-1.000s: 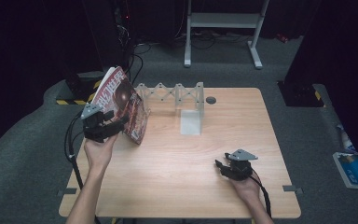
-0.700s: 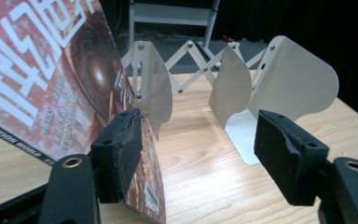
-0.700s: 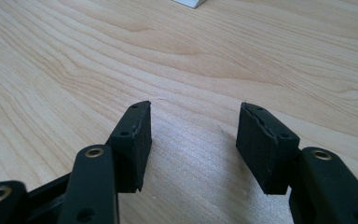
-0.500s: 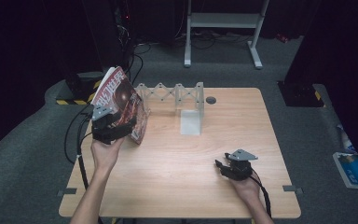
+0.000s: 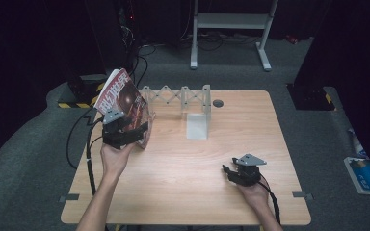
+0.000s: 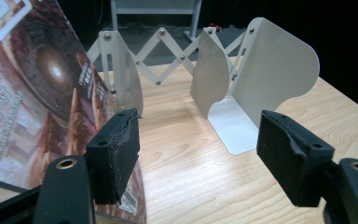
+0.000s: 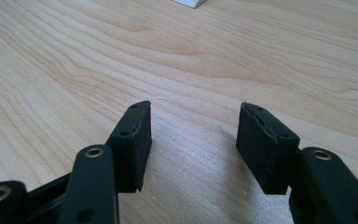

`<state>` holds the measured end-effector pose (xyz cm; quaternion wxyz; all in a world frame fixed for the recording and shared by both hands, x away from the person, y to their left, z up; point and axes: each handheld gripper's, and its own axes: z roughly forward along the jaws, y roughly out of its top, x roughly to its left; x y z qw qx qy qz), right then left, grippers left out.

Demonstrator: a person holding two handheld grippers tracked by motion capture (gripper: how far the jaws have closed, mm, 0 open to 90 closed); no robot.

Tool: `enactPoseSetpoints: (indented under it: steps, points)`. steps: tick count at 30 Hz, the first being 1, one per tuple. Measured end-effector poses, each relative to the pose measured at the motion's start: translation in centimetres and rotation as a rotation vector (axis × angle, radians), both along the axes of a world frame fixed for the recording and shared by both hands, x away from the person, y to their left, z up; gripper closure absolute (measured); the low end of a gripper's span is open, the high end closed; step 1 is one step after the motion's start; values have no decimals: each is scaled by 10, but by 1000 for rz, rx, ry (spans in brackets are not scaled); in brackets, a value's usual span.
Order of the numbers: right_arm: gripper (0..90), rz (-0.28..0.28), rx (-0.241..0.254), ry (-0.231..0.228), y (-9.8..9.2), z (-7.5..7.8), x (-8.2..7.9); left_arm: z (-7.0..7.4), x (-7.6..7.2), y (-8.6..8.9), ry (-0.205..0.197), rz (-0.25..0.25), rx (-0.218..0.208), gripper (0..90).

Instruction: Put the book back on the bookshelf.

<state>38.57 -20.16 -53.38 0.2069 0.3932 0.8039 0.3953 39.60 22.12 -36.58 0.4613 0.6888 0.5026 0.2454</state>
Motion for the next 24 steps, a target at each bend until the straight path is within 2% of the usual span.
enactPoseSetpoints:
  steps: [8,24]
  points:
    - [452,0,0,0,0,0,0,-4,0,-6,3,-22,-21,294]
    - [452,0,0,0,0,0,0,-11,2,-19,23,-67,-26,288]
